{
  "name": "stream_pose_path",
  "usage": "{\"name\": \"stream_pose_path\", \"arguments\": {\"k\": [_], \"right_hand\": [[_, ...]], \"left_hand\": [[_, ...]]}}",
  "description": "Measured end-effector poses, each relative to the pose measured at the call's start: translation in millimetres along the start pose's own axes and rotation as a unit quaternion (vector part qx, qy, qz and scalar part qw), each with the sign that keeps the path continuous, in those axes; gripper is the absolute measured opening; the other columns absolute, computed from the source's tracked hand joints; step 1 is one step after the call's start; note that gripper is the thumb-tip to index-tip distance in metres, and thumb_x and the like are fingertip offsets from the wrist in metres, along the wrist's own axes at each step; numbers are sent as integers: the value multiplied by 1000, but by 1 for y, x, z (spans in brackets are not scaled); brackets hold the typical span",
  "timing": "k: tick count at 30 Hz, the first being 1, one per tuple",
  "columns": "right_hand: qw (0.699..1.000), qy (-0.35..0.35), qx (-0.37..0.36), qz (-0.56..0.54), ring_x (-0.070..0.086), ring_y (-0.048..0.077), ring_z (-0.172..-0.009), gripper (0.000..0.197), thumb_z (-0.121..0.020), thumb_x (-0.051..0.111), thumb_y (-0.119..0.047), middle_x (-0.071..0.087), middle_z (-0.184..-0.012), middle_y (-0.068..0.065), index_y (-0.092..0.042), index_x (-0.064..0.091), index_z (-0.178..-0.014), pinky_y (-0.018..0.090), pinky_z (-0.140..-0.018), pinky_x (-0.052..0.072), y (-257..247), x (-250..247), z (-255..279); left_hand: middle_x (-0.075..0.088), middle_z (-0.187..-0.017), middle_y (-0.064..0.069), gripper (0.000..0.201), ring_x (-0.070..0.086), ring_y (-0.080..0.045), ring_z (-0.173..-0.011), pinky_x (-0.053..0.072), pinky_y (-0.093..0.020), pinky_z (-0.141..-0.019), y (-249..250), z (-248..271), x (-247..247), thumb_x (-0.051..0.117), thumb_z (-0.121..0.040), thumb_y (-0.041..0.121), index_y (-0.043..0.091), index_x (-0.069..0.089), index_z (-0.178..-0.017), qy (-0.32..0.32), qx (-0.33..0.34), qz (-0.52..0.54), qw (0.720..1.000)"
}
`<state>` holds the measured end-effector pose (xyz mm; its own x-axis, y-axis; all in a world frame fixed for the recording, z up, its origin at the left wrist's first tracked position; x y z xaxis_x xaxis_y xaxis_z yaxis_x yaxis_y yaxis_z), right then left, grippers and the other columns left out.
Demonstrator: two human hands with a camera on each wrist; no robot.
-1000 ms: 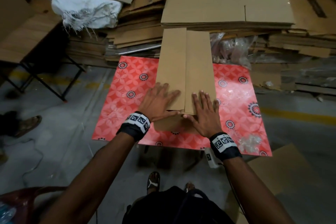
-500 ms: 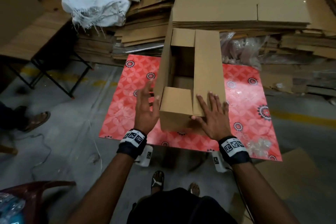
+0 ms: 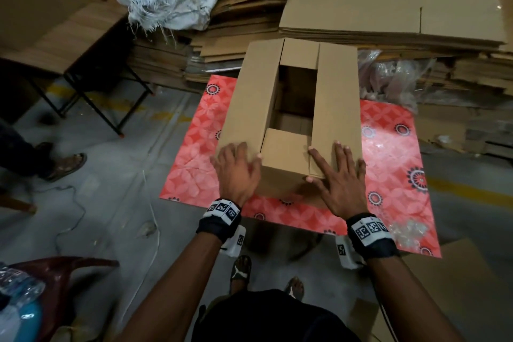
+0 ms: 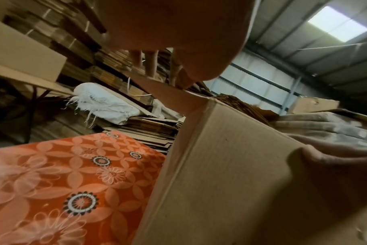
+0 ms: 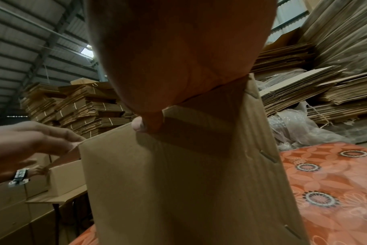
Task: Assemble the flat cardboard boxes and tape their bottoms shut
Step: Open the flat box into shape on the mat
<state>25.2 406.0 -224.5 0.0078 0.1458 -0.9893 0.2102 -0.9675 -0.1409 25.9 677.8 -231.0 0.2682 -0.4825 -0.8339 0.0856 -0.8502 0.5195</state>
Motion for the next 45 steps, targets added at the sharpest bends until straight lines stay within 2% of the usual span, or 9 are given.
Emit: {"name": "stream_pose_path", "arguments": {"k": [5,10,14,18,23,27,30,36,45], "right_hand": [[1000,-1,9,-4,-7,39,-157,62,-99,18,-74,-7,-171,15,-60,-4,-155,69,-120,5,-4,-3,-1],[999,-43,-8,-14,-16,50,-152,55,-106,28,-61,-10,-171,8,-64,0,-153,76,-115,-6,-19,-4,-5],[996,-32,10,-83,7,46,-153,51,-99,33,-68,16,-168,-1,-49,37,-146,75,-116,12,-17,-23,-7],[980,136,-4,-148,40,36,-139,41,-96,61,-38,39,-153,6,-24,50,-133,56,-108,44,-9,-72,-3],[935,314,114,-116,36,40,-144,51,-82,62,-5,38,-156,14,-11,56,-133,53,-116,37,43,-109,26],[933,263,245,20,3,46,-155,33,-96,57,-21,36,-161,6,-19,61,-129,68,-119,4,71,-80,49],[947,204,247,5,9,35,-157,39,-102,46,-31,50,-153,4,-18,60,-136,64,-122,1,79,-45,57],[914,166,252,-269,56,33,-129,43,-109,40,-32,60,-141,14,-9,56,-142,44,-111,44,70,0,62],[931,183,211,-235,63,32,-84,38,-98,48,-15,68,-99,12,-20,55,-135,33,-69,43,61,-11,60]], "left_hand": [[55,-132,-16,74,52,-34,-122,44,-55,-103,0,-8,15,22,-99,73,14,43,-139,-115,31,20,993],[27,-159,-25,62,19,-46,-149,19,-68,-117,30,-24,-8,42,-103,50,19,31,-155,-115,122,-125,978],[18,-167,-14,61,2,-39,-156,3,-69,-121,59,-20,3,38,-102,53,28,32,-156,-155,195,-80,965],[12,-170,-11,73,-2,-41,-156,-6,-66,-120,58,-15,23,21,-97,73,35,25,-160,-182,210,-118,953],[13,-171,-6,75,-2,-35,-157,-8,-63,-121,47,-23,24,16,-94,74,38,27,-159,-171,204,-107,958],[17,-170,-4,68,-6,-36,-157,-9,-72,-117,68,-20,22,33,-91,49,35,27,-158,-153,220,-124,955],[19,-169,-1,77,-4,-33,-157,-10,-71,-118,87,-14,26,39,-82,33,36,27,-158,-166,191,-82,964],[21,-169,-2,68,9,-33,-157,-11,-66,-119,86,-13,42,19,-100,65,33,27,-159,-137,196,-129,963],[31,-165,6,63,20,-26,-155,0,-64,-121,68,-24,37,24,-103,65,35,34,-157,-141,311,-124,932]]}}
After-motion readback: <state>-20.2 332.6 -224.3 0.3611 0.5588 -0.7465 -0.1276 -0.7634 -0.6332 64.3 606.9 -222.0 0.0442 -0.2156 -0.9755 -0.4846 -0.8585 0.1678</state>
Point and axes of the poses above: each hand's wrist, its own z-axis away from the middle knuckle, its own x-axis out of the palm, y = z × x, the point moved 4 cm from there along -z, towards the middle knuckle
